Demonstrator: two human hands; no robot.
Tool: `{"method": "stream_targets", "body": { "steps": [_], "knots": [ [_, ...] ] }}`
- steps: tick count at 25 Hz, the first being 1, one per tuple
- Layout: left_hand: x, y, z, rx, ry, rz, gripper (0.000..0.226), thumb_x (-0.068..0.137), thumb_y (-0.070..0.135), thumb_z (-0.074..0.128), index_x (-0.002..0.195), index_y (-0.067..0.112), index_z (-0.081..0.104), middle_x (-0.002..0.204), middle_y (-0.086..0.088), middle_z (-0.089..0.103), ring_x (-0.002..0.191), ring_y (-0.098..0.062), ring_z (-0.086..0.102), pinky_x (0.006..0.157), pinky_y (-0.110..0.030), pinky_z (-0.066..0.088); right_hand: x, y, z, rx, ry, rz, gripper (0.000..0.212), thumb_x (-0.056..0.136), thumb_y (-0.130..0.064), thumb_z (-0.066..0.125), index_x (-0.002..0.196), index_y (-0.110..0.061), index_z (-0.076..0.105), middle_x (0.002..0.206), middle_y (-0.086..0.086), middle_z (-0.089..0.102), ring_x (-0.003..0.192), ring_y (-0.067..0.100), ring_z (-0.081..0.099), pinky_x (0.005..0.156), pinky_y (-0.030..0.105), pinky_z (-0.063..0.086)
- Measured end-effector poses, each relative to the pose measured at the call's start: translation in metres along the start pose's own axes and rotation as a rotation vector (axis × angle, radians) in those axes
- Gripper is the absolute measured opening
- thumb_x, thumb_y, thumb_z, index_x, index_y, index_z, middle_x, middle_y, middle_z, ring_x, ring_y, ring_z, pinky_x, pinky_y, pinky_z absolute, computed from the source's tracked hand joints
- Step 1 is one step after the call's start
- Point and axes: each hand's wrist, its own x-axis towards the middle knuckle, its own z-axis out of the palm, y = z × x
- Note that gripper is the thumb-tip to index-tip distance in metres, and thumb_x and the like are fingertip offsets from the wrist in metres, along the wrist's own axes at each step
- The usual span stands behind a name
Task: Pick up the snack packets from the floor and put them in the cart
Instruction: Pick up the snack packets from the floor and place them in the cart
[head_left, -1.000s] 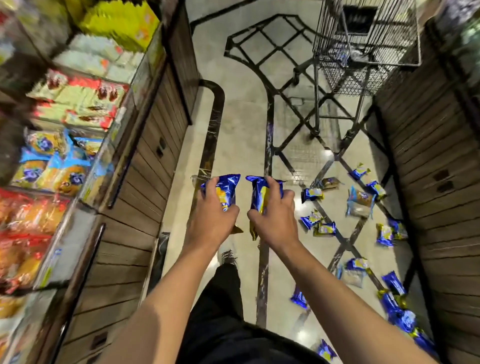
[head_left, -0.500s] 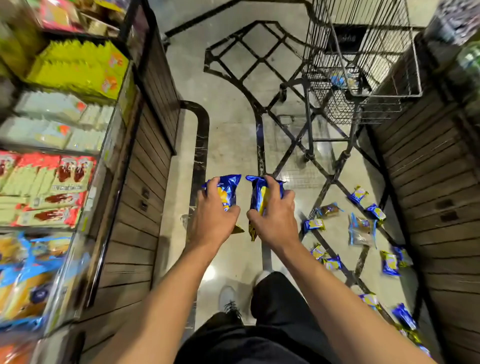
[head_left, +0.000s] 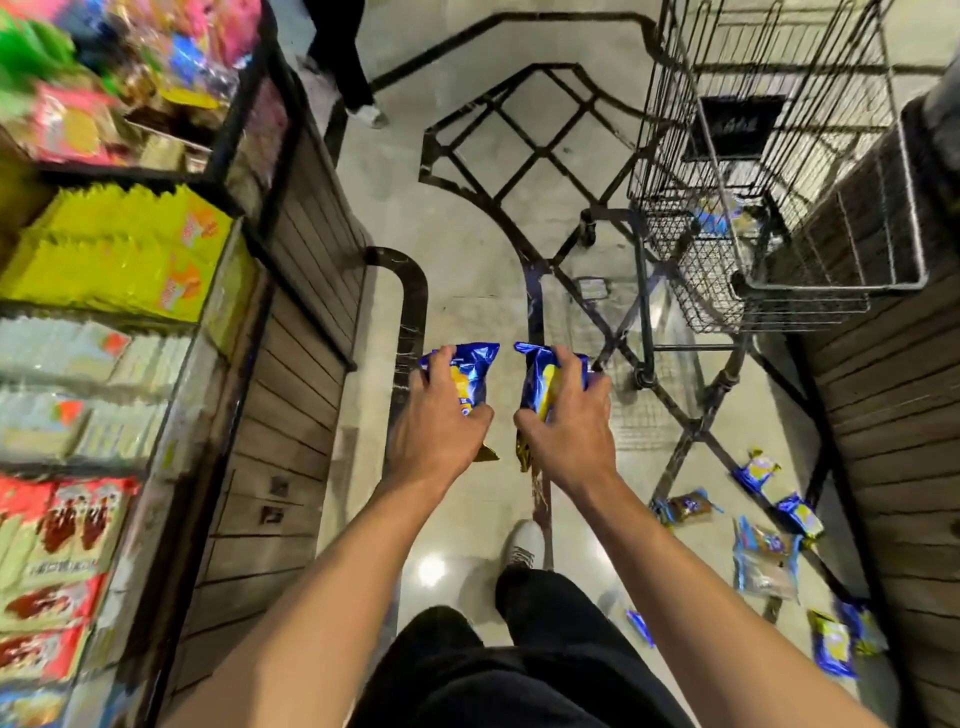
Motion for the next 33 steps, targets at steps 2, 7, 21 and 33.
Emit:
{"method": "stream_targets", "body": {
  "steps": [2, 7, 21, 33],
  "knots": [
    [0.038, 0.021, -0.002, 0.012, -0.001, 0.006, 0.075, 0.081, 0.036, 0.064, 0.144, 0.038, 0.022, 0.127, -0.002, 0.045, 0.102, -0.029, 0.059, 0.078, -0.038, 0.048, 0.044, -0.011, -0.008, -0.034, -0.006, -0.037, 0.083, 0.075, -0.030, 0.066, 0.146, -0.036, 0.023, 0.121, 0.008, 0.036, 0.110, 0.031, 0.046, 0.081, 0.037, 0.048],
    [0.129, 0.061, -0.010, -0.006, 0.006, 0.023, 0.076, 0.081, 0.037, 0.064, 0.144, 0.039, 0.021, 0.127, -0.001, 0.044, 0.101, -0.028, 0.059, 0.081, -0.041, 0.050, 0.138, -0.035, -0.016, -0.042, -0.003, -0.056, 0.084, 0.075, -0.030, 0.066, 0.145, -0.038, 0.021, 0.122, 0.006, 0.033, 0.110, 0.033, 0.051, 0.086, 0.043, 0.053],
    [0.394, 0.136, -0.015, 0.011, -0.198, 0.201, 0.073, 0.083, 0.037, 0.064, 0.143, 0.037, 0.024, 0.128, -0.001, 0.045, 0.105, -0.029, 0.059, 0.087, -0.045, 0.051, 0.366, -0.095, 0.000, 0.051, 0.197, 0.163, 0.084, 0.073, -0.028, 0.067, 0.146, -0.035, 0.026, 0.122, 0.007, 0.035, 0.110, 0.032, 0.050, 0.084, 0.035, 0.047],
    [0.535, 0.295, 0.065, 0.101, -0.334, 0.422, 0.077, 0.082, 0.042, 0.067, 0.146, 0.035, 0.023, 0.134, -0.003, 0.045, 0.107, -0.025, 0.059, 0.085, -0.045, 0.054, 0.535, -0.034, -0.085, 0.138, 0.384, 0.349, 0.083, 0.073, -0.035, 0.066, 0.146, -0.038, 0.026, 0.123, 0.006, 0.034, 0.115, 0.031, 0.048, 0.096, 0.040, 0.047]
  ]
}}
